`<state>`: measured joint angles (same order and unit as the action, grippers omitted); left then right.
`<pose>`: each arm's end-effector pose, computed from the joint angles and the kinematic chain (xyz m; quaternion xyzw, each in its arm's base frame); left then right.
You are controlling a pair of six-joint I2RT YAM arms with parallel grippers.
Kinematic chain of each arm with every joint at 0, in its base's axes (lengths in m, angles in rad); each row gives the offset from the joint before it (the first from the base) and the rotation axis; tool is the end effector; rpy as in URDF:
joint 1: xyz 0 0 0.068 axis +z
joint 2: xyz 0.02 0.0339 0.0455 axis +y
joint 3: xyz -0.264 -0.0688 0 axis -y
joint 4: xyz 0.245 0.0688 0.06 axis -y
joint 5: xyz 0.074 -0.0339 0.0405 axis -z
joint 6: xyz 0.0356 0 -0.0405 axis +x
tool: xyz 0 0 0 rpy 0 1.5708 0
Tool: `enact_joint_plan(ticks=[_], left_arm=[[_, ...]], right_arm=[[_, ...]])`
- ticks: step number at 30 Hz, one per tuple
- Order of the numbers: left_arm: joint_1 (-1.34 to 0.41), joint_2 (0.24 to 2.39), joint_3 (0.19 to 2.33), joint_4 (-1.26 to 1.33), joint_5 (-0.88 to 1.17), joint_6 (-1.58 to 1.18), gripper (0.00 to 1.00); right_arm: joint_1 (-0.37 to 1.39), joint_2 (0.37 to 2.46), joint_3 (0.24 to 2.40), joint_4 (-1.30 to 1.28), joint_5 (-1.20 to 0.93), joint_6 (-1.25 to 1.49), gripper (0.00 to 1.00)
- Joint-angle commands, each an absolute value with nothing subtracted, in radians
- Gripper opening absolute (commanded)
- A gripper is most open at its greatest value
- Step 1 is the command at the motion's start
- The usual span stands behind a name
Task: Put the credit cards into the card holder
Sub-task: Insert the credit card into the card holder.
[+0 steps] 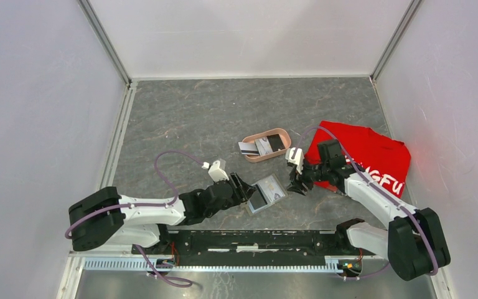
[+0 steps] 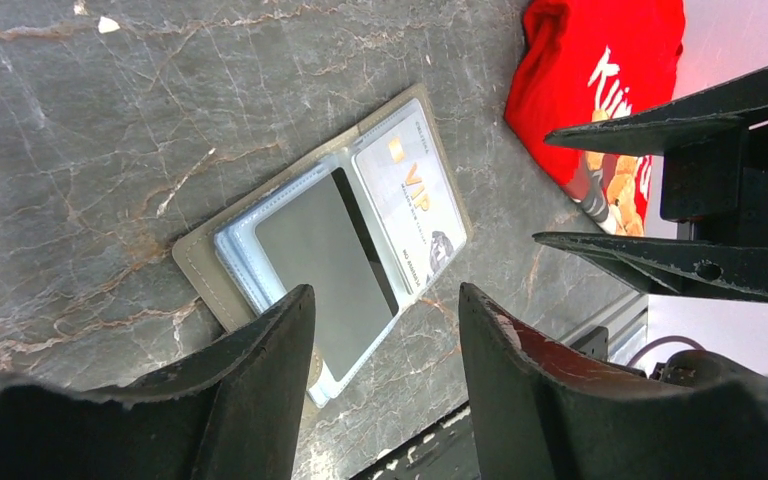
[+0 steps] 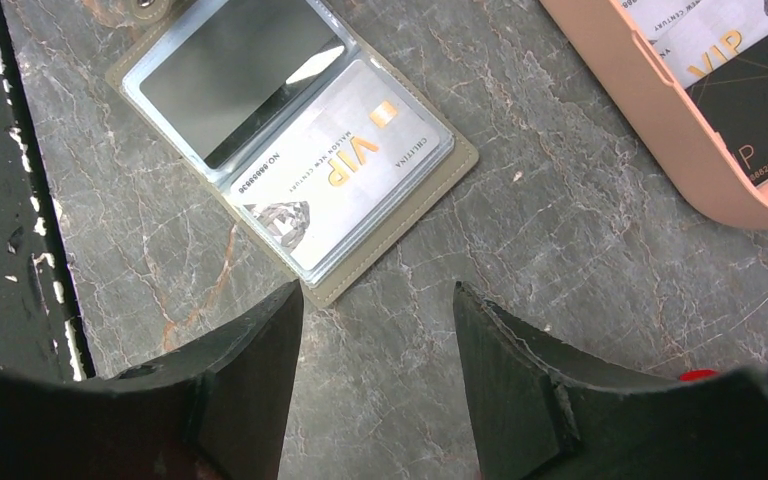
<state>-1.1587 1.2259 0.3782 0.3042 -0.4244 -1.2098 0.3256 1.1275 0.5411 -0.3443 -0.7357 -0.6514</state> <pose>0.1051 -0.2039 0.1629 -0.1252 0.8485 -0.3757 0.3510 0.1856 0.0879 0.1859 -0.5156 0.7290 0.2892 0.3450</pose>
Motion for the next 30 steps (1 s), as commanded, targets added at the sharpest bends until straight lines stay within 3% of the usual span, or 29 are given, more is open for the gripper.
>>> enact_joint_plan(ticks=[1, 12, 30], left_arm=[[-1.153, 1.219, 0.358, 0.36, -0.396, -1.261, 0.62], [-1.152, 1.247, 0.344, 0.371, -0.382, -1.29, 0.64], [-1.147, 1.34, 0.365, 0.421, -0.353, -1.27, 0.64]], right_arm=[[0.334, 1.139, 0.573, -0.305, -0.713, -0.638, 0.63], [0.346, 1.209, 0.548, -0.213, -0.593, -0.502, 0.46], [0.386, 1.278, 0.545, -0.21, -0.526, -0.491, 0.45]])
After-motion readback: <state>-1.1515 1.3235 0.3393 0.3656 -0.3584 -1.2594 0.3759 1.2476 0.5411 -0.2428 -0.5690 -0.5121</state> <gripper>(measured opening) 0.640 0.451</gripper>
